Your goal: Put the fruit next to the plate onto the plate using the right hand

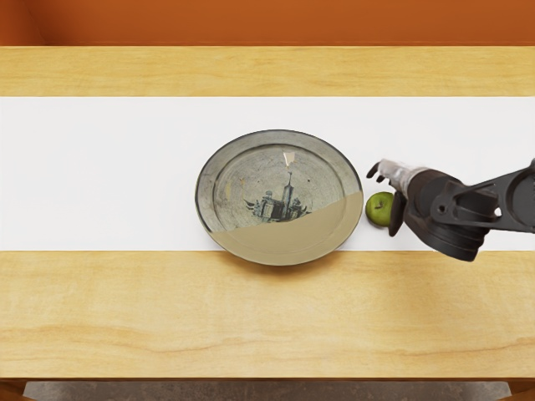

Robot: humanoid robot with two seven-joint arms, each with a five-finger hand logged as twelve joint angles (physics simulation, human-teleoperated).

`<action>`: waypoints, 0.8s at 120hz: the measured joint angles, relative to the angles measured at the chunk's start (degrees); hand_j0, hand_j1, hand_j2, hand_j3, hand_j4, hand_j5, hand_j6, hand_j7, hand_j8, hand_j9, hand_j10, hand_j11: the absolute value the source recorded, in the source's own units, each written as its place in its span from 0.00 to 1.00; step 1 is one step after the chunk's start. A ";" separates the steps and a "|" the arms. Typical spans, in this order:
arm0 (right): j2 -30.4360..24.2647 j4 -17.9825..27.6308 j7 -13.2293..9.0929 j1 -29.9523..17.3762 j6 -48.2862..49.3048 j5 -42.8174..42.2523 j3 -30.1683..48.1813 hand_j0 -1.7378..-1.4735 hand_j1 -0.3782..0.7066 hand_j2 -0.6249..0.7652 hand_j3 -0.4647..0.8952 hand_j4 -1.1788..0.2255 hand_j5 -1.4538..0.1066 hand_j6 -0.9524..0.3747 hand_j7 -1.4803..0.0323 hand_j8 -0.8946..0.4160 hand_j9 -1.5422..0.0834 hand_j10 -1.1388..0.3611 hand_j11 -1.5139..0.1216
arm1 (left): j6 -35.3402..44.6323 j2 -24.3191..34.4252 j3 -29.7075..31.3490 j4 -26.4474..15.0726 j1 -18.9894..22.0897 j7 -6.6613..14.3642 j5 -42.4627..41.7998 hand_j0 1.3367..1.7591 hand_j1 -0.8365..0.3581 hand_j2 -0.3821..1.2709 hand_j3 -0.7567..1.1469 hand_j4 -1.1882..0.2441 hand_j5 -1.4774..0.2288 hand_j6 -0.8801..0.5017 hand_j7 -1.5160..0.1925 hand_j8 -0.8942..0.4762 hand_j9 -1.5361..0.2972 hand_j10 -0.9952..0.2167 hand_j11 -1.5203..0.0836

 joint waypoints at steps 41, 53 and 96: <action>0.26 -0.08 -0.02 -1.52 -1.88 0.05 -0.11 0.30 0.32 0.41 0.34 0.65 0.71 0.52 0.75 0.48 0.74 0.58 0.71 | -0.01 0.00 0.00 0.00 0.00 0.00 -0.01 0.76 0.99 0.23 0.40 0.83 0.87 0.64 0.89 0.65 0.84 0.82 0.95; 0.28 -0.11 -0.50 -1.61 -2.10 0.07 -0.11 0.30 0.36 0.41 0.34 0.62 0.68 0.49 0.72 0.45 0.71 0.56 0.69 | -0.01 0.00 0.00 0.00 0.00 -0.01 -0.01 0.76 0.99 0.23 0.40 0.83 0.87 0.64 0.89 0.65 0.84 0.82 0.95; 0.84 -0.32 -2.07 -1.69 -2.22 0.09 0.03 0.30 0.51 0.40 0.34 0.52 0.56 0.40 0.59 0.34 0.59 0.46 0.57 | 0.00 0.00 0.00 0.00 0.05 -0.01 -0.02 0.76 0.99 0.23 0.40 0.83 0.87 0.64 0.89 0.65 0.84 0.82 0.95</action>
